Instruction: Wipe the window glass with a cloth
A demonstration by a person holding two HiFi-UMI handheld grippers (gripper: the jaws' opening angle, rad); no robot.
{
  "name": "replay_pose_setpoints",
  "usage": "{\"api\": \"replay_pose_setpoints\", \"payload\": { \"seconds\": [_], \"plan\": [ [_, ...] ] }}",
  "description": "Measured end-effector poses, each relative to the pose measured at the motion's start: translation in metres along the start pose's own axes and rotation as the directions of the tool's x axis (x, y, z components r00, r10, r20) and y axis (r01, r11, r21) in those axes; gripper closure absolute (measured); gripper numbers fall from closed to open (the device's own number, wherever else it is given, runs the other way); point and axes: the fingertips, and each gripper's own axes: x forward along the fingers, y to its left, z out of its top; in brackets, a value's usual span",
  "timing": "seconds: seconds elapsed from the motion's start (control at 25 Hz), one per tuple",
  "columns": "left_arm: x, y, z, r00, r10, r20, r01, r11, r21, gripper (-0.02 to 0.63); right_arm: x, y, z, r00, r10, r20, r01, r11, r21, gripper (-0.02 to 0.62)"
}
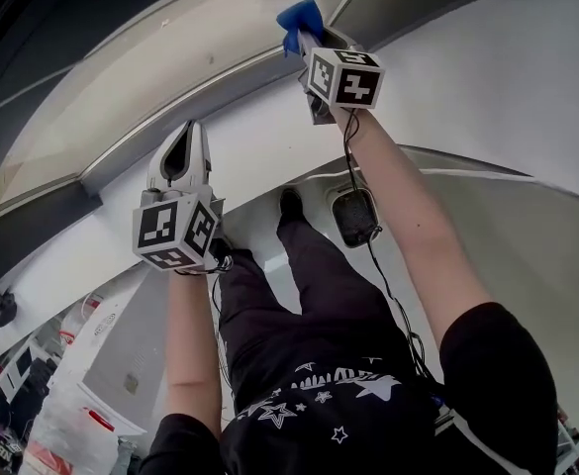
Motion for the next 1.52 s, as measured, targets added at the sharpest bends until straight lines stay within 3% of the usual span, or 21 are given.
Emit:
{"api": "replay_pose_setpoints", "payload": {
  "seconds": [0.2,0.4,0.72,1.08,1.32,1.52],
  "plan": [
    [0.016,-0.026,0.007,0.998,-0.069,-0.014,0.07,0.996,0.059,0.597,-0.006,-0.032,0.006,0.997,-0.083,0.006,0.082,0.996,0.046,0.522],
    [0.023,-0.037,0.008,0.996,-0.094,-0.009,0.095,0.993,0.066,0.598,-0.013,-0.049,0.005,0.992,-0.123,0.01,0.122,0.989,0.078,0.522],
    [-0.009,-0.005,-0.013,0.998,-0.055,-0.01,0.056,0.998,0.025,0.597,-0.026,-0.023,-0.017,0.992,-0.126,-0.007,0.126,0.99,0.066,0.521],
    [-0.113,0.108,-0.052,0.989,0.151,-0.004,-0.151,0.987,-0.062,0.597,-0.018,0.151,-0.091,0.986,0.098,-0.137,-0.107,0.992,-0.062,0.52],
    [-0.198,0.194,-0.081,0.955,0.298,0.0,-0.296,0.948,-0.115,0.597,-0.002,0.292,-0.129,0.951,0.245,-0.19,-0.269,0.957,-0.112,0.52],
    [-0.26,0.256,-0.105,0.915,0.403,0.008,-0.397,0.904,-0.158,0.597,0.019,0.408,-0.167,0.902,0.356,-0.245,-0.402,0.899,-0.175,0.522]
  ]
}}
